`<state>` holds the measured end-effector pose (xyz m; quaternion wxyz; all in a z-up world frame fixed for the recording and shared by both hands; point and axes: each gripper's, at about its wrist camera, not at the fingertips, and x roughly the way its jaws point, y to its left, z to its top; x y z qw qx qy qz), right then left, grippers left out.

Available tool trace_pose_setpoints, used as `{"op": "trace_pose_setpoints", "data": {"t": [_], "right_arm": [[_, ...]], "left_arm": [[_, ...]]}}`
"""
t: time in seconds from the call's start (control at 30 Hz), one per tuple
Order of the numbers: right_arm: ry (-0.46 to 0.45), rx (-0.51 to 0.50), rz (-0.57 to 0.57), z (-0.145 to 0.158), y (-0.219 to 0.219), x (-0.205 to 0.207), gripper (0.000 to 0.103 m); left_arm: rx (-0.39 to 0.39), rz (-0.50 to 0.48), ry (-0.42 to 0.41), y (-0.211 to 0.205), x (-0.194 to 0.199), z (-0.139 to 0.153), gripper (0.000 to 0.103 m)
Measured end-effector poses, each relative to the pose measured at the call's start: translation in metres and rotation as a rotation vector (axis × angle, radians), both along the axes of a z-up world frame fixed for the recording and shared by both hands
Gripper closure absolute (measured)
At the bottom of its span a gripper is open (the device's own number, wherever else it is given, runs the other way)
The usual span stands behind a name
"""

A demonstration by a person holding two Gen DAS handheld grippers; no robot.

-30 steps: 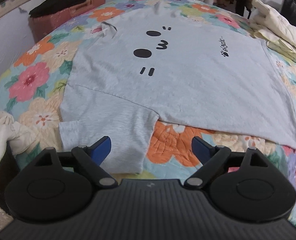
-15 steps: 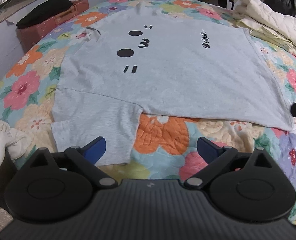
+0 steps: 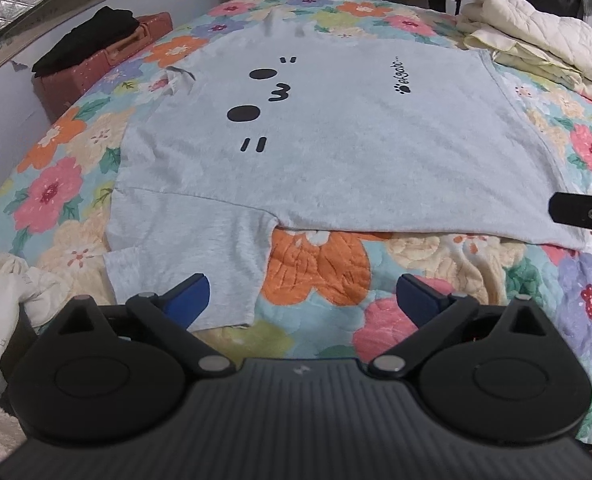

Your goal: Fold clothes

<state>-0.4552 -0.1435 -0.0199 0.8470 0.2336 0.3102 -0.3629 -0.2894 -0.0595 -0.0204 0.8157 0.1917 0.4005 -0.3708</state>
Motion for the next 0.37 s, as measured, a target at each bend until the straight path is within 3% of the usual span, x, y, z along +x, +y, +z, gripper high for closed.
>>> {"op": "trace_pose_setpoints", "data": {"t": [0.37], "right_arm": [[0.04, -0.012, -0.02, -0.0077, 0.003, 0.001, 0.017]], "left_arm": [[-0.014, -0.005, 0.001, 0.001, -0.0026, 0.0015, 0.0]]}}
